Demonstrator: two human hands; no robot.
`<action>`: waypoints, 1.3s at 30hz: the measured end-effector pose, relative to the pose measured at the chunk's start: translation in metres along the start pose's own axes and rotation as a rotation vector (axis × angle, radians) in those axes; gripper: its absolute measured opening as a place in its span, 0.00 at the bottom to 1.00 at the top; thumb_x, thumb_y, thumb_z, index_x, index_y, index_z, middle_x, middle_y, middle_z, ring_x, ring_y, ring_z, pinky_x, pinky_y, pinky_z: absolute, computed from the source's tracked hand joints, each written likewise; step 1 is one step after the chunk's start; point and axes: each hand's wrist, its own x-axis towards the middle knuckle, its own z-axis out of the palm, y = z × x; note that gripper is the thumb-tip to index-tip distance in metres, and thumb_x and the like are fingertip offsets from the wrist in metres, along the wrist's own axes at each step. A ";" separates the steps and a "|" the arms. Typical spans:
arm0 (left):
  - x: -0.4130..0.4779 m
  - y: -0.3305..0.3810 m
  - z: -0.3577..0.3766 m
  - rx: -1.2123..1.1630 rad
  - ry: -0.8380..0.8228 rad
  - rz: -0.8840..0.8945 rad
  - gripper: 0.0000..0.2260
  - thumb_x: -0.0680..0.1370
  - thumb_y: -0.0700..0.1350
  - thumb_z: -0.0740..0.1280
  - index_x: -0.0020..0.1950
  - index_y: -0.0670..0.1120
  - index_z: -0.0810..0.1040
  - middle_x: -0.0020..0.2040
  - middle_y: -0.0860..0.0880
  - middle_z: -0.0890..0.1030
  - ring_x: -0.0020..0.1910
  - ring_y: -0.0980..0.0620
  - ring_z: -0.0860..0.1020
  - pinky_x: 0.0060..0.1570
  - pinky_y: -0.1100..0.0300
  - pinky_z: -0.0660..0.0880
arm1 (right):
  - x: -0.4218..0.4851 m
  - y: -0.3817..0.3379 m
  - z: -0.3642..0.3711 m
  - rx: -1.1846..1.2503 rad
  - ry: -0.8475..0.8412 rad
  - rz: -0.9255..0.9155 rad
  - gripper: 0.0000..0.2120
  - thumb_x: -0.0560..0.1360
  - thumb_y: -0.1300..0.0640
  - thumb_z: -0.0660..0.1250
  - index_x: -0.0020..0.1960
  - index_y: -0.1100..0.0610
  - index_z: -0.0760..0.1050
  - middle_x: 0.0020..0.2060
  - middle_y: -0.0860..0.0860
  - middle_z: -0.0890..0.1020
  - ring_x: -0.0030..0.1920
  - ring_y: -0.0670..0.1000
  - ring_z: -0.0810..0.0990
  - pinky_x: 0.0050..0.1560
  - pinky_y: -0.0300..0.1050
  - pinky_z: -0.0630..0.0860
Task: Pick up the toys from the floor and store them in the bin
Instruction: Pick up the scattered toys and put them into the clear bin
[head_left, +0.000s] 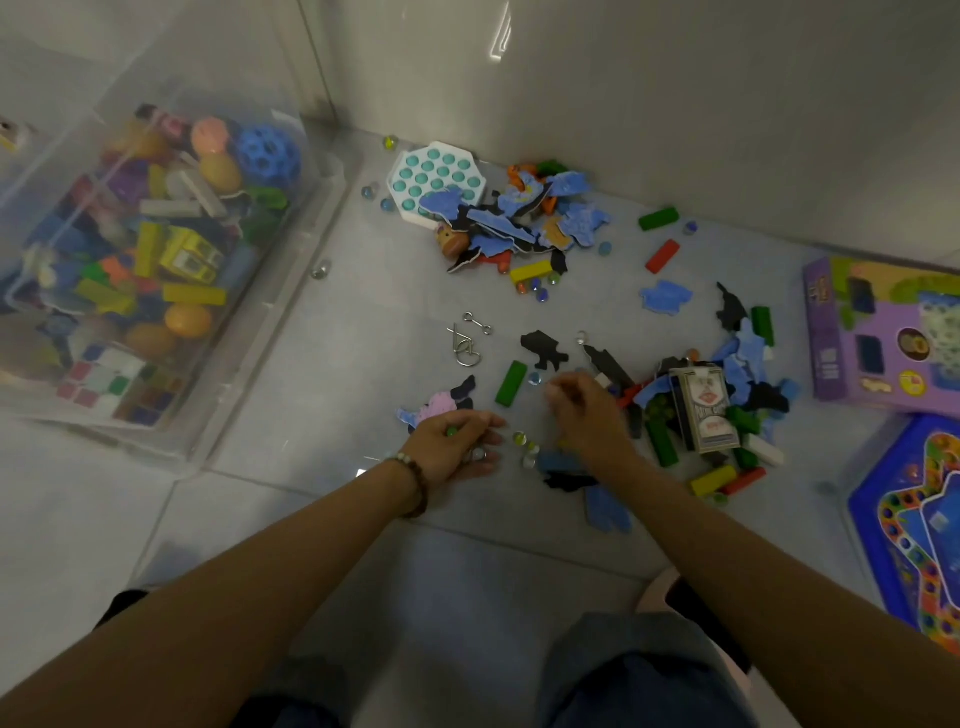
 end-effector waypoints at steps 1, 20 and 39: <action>-0.001 0.000 -0.001 -0.004 0.001 0.001 0.10 0.80 0.46 0.59 0.50 0.46 0.79 0.46 0.46 0.81 0.44 0.49 0.80 0.44 0.59 0.81 | 0.001 -0.006 -0.007 0.202 -0.045 0.097 0.08 0.80 0.58 0.58 0.49 0.61 0.73 0.35 0.52 0.72 0.35 0.47 0.69 0.33 0.33 0.68; -0.019 -0.008 -0.029 -0.066 0.100 0.028 0.12 0.80 0.46 0.60 0.52 0.43 0.80 0.49 0.42 0.81 0.49 0.42 0.80 0.52 0.50 0.79 | -0.033 0.023 0.017 -0.135 0.023 -0.146 0.23 0.74 0.45 0.65 0.28 0.52 0.60 0.22 0.45 0.62 0.24 0.43 0.60 0.29 0.34 0.62; -0.028 -0.001 -0.035 -0.191 0.150 0.047 0.09 0.80 0.44 0.59 0.47 0.44 0.79 0.42 0.46 0.80 0.37 0.54 0.80 0.31 0.66 0.78 | -0.006 0.045 0.032 -1.103 0.002 -0.487 0.17 0.81 0.47 0.50 0.56 0.57 0.70 0.49 0.54 0.77 0.44 0.51 0.75 0.37 0.42 0.70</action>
